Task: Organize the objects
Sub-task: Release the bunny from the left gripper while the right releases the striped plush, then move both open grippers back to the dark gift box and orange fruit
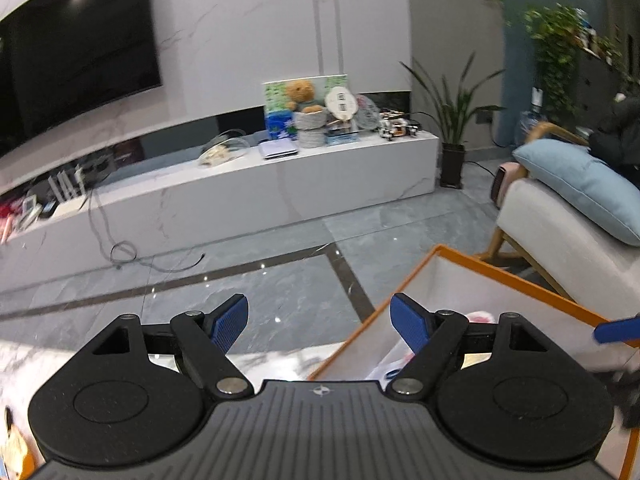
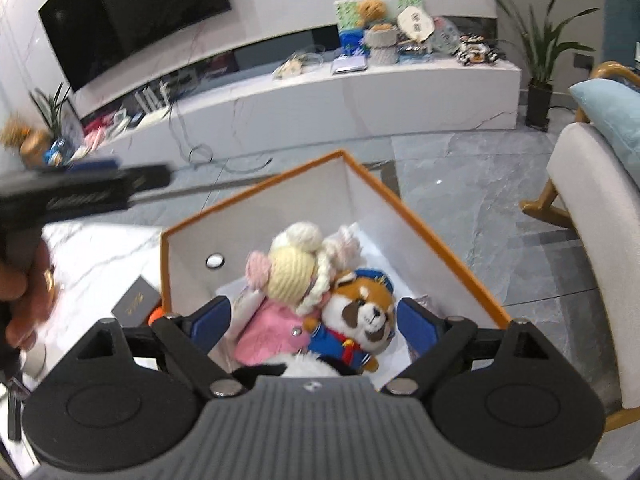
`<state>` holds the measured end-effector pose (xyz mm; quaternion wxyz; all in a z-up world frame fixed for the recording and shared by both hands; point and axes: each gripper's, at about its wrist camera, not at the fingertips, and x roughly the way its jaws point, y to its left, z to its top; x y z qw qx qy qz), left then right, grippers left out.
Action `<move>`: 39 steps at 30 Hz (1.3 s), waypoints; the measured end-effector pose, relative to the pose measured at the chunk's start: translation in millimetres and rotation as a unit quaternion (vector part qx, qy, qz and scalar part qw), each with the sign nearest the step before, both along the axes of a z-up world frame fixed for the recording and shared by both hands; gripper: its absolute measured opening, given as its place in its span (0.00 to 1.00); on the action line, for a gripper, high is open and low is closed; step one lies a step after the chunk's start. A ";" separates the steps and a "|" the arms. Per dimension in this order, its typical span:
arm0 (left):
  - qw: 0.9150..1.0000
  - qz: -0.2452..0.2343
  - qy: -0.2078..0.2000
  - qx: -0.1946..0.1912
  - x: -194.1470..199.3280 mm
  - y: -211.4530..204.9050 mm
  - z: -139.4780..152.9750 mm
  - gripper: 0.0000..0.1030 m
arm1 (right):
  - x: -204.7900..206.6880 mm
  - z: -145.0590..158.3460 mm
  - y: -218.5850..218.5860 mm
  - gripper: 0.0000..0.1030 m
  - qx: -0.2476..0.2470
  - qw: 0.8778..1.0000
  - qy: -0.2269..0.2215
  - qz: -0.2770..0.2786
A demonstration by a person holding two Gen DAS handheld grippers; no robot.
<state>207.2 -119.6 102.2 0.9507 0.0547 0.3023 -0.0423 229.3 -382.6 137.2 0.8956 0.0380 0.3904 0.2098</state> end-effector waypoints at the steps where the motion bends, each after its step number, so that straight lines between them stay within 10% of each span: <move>1: 1.000 0.006 0.002 -0.005 -2.3 7.4 -0.8 0.90 | 0.9 0.7 -1.6 0.88 0.004 1.000 -0.005 -0.004; 16: 0.997 0.051 0.049 -0.012 -18.3 73.9 -41.4 0.90 | -24.8 20.1 12.9 0.85 0.036 0.990 -0.121 0.055; 39: 0.995 -0.042 0.080 0.029 -54.1 95.9 -112.2 0.90 | -85.5 -30.9 138.4 0.77 -0.086 0.935 -0.187 0.288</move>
